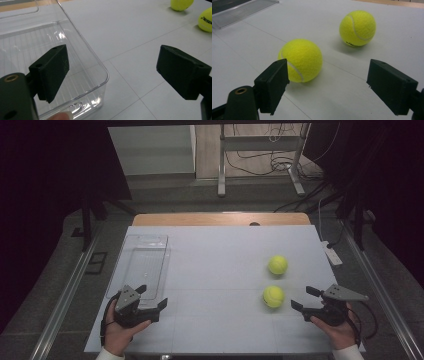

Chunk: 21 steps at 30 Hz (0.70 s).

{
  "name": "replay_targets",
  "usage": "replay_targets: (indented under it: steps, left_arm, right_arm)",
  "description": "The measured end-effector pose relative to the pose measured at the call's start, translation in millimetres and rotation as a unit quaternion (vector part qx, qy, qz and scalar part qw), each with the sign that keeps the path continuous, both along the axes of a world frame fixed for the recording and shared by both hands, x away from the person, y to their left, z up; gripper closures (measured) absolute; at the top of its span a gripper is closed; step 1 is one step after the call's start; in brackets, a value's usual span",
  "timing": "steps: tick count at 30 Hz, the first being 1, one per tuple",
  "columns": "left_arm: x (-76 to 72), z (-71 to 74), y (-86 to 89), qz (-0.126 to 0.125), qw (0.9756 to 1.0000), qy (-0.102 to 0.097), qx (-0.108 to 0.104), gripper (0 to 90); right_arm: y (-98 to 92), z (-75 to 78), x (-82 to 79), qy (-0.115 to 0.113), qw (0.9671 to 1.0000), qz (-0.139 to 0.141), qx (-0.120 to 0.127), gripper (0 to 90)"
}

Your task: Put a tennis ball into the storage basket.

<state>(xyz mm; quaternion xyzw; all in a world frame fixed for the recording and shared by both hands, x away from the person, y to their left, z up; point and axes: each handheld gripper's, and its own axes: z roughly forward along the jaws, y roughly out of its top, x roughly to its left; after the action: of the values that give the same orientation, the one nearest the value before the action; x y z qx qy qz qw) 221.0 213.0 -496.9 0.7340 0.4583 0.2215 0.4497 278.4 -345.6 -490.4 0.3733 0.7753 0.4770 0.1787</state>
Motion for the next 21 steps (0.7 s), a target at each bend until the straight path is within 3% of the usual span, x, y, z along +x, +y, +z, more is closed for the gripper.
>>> replay_targets:
  steps: [10, 21]
  left_arm:
    - [-1.4, -1.3, 0.8, 0.002, 1.0000, 0.000, 0.003, 12.2]
    - [-0.8, -1.4, 0.4, 0.007, 0.9999, 0.005, -0.010, 12.3]
  right_arm:
    - [-0.5, -3.9, 2.2, 0.001, 1.0000, 0.002, -0.003, 17.9]
    - [-0.2, -2.2, -1.0, -0.004, 1.0000, -0.001, -0.003, 18.2]
